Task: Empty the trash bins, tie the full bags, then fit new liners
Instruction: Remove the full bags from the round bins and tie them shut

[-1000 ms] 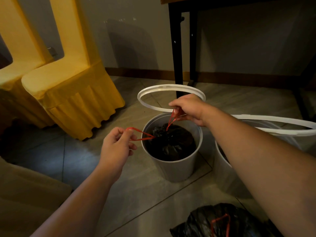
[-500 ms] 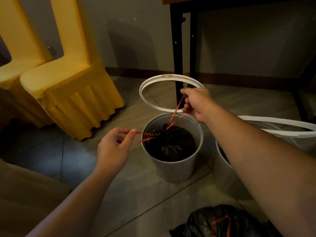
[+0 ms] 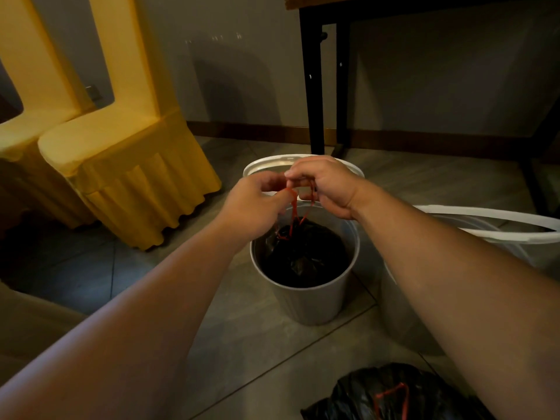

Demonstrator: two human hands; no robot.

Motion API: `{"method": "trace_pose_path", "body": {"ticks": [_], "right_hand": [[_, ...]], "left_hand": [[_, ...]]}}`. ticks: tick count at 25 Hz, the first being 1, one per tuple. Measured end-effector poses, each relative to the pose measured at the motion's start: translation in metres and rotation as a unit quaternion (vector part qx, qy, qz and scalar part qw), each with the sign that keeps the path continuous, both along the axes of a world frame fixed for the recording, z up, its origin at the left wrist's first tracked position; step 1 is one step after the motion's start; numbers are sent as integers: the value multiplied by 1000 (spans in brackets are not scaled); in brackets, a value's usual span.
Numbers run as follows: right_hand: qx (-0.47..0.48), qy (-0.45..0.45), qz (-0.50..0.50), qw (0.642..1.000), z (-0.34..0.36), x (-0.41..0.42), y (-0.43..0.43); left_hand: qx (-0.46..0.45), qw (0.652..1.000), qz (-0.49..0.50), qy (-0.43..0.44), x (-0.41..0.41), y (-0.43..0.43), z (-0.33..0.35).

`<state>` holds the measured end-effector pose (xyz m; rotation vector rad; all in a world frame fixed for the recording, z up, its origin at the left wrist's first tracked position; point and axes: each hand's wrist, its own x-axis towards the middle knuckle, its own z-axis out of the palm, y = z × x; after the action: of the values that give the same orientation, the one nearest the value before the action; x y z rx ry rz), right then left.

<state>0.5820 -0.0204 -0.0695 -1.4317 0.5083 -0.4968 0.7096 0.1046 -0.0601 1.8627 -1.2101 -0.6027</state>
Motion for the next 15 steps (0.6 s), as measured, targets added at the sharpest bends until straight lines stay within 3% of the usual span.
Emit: {"method": "trace_pose_path", "body": {"ticks": [4,8,10,12,13,15], "right_hand": [[11,-14,30,999,-1,-2,-1],[22,-9,-18,1000,-5,-6,-1],[-91,84,-50,991,-8,-11,-3],[-238,243,-28,940,-16,-18,-7],[-274,315,-7,909,-22,-22,-9],[-272,387,12,881,-33,-31,-12]], "left_hand": [[51,999,-2,-13,0,-6,-3],[16,997,77,5,6,-6,1],[26,995,85,36,14,-4,8],[50,995,62,53,19,-3,15],[56,996,46,59,20,-3,19],[55,996,14,65,19,-1,28]]}}
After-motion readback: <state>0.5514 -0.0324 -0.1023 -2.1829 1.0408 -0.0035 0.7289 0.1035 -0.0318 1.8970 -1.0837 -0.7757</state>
